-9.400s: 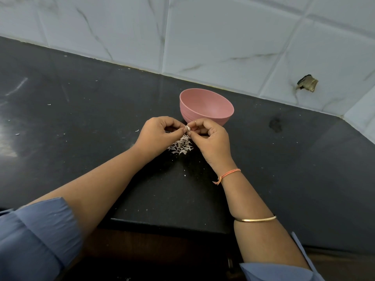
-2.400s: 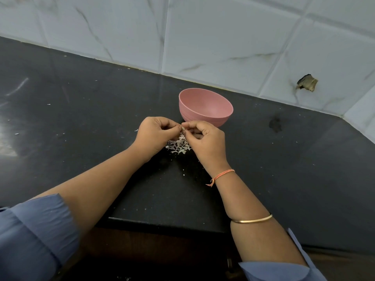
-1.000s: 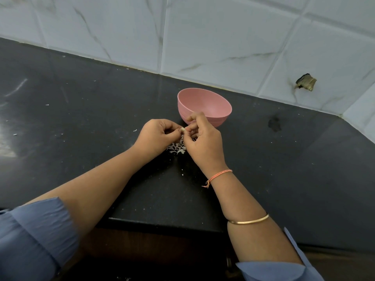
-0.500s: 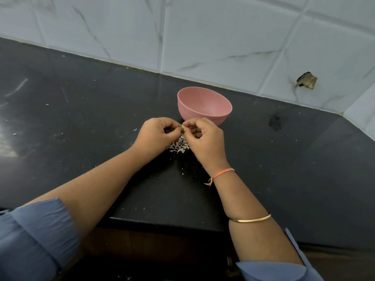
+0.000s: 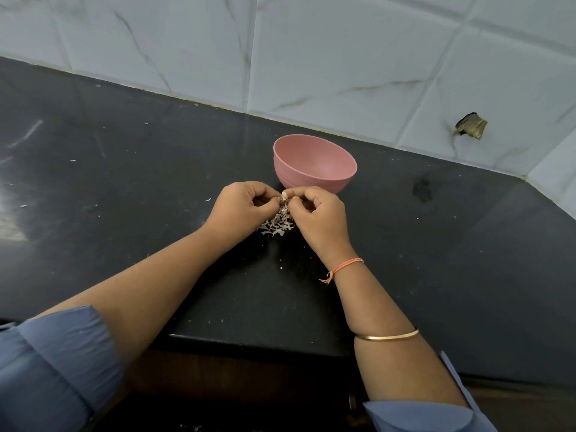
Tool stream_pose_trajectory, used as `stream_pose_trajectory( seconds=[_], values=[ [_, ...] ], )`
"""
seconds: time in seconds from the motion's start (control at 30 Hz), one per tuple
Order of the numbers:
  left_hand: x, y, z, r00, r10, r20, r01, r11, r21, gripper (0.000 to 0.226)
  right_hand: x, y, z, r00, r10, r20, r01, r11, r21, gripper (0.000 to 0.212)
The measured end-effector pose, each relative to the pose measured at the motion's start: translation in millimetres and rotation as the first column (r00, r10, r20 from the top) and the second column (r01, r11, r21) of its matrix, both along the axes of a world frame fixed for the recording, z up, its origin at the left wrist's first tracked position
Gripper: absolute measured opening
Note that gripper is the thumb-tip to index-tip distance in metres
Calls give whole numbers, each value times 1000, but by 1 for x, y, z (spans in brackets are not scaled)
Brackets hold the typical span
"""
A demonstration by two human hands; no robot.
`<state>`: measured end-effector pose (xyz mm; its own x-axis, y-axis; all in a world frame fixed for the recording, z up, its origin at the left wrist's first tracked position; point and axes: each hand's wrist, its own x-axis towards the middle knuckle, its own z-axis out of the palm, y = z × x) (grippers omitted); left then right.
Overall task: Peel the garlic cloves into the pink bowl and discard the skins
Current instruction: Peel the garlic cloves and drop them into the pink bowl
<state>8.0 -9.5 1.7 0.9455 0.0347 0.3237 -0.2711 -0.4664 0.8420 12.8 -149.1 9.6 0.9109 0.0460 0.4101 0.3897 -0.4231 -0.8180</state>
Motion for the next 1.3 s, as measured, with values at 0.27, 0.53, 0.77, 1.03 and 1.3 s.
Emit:
stream_pose_trajectory(
  seconds=[0.27,0.53,0.77,1.03,1.3],
  values=[
    [-1,0,1,998,-70,10,70,998,-2,14,1,-2,2,987,62,-147,-44,992,121,11],
    [-1,0,1,998,-68,-4,68,998,1,14,0,-2,6,940,154,-303,-57,950,306,14],
    [-1,-1,0,998,-63,1,63,998,8,13,1,-2,5,912,183,-367,-49,937,346,12],
    [1,1,1,999,41,-36,-44,995,-85,13,1,-2,12,851,300,-430,24,797,604,12],
    [5,5,1,993,112,-42,-117,985,-124,26,-3,-2,14,899,287,-331,-22,784,620,12]
  ],
)
